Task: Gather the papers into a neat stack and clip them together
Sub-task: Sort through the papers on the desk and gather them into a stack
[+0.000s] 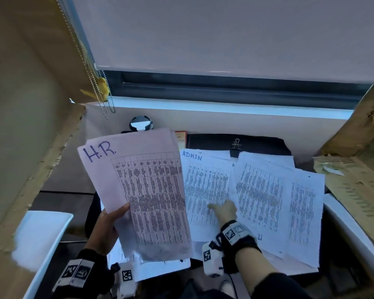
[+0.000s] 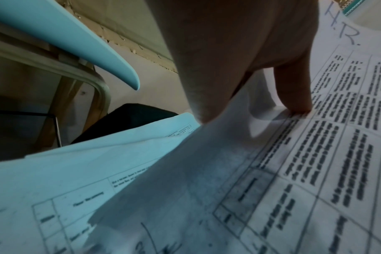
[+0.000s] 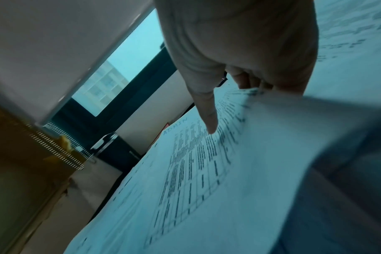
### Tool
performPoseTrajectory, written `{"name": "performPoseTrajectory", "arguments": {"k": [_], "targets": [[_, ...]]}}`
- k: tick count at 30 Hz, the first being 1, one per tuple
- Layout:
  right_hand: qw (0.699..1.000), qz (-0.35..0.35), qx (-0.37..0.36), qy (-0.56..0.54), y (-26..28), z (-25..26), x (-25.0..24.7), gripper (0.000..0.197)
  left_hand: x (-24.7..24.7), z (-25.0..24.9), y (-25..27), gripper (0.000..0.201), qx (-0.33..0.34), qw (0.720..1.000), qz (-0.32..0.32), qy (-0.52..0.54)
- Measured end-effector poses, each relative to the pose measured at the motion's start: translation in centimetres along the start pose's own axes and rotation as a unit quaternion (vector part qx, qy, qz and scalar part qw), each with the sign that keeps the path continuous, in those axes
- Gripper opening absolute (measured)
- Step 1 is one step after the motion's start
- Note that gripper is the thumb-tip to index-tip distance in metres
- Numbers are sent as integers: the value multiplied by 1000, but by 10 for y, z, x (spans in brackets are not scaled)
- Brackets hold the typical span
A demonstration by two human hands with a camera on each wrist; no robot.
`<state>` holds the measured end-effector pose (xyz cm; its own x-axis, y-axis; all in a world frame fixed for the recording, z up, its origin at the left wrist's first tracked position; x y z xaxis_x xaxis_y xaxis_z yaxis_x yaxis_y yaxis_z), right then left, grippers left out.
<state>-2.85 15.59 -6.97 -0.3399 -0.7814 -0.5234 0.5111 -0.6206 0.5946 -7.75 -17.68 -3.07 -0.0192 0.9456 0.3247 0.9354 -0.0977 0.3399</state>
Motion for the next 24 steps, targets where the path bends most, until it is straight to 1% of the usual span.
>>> {"name": "performPoseTrajectory", "arguments": {"k": [2, 3, 5, 7, 9, 11, 14, 16, 19, 22, 24], "targets": [[999, 11, 15, -35, -9, 1, 0, 62, -2, 0, 1, 54, -2, 1000, -5, 8], [997, 18, 22, -65, -13, 0, -1, 55, -2, -1, 3, 54, -2, 1000, -7, 10], [993, 26, 6, -116, -19, -1, -3, 18, -3, -1, 3, 49, -6, 1000, -13, 11], [988, 16, -31, -153, -25, 2, -10, 22, -3, -1, 1, 38, -7, 1000, -17, 13], [985, 5, -85, -150, -25, 10, -26, 26, -2, -2, 0, 32, -10, 1000, -21, 16], [980, -17, -145, -134, -24, 21, -50, 35, 3, -2, 0, 36, -20, 1000, -18, 14], [969, -62, -210, -109, -25, 34, -94, 39, 13, -2, -5, 45, -41, 999, -11, -4], [959, -82, -250, -101, -22, 43, -122, 43, 25, -3, -11, 44, -48, 999, 0, -23], [946, -79, -293, -111, -12, 56, -155, 42, 43, -2, -23, 30, -44, 997, 12, -61], [937, -101, -313, -120, -11, 61, -183, 43, 59, 4, -36, 38, -51, 993, 20, -106], [936, -105, -313, -122, -13, 62, -196, 40, 71, 7, -38, 39, -54, 990, 35, -125]]}}
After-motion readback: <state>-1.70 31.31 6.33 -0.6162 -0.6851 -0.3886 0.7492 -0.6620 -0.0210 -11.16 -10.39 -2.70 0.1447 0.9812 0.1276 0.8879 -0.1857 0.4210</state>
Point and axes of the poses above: each hand's wrist, its own y-axis away from the middle knuckle, its own x-axis out of the palm, z = x × y, the point moved 5 cm from there along -y, towards the middle knuckle, and after that the axes turned 4 degrees about x, right-handed, at the moved point
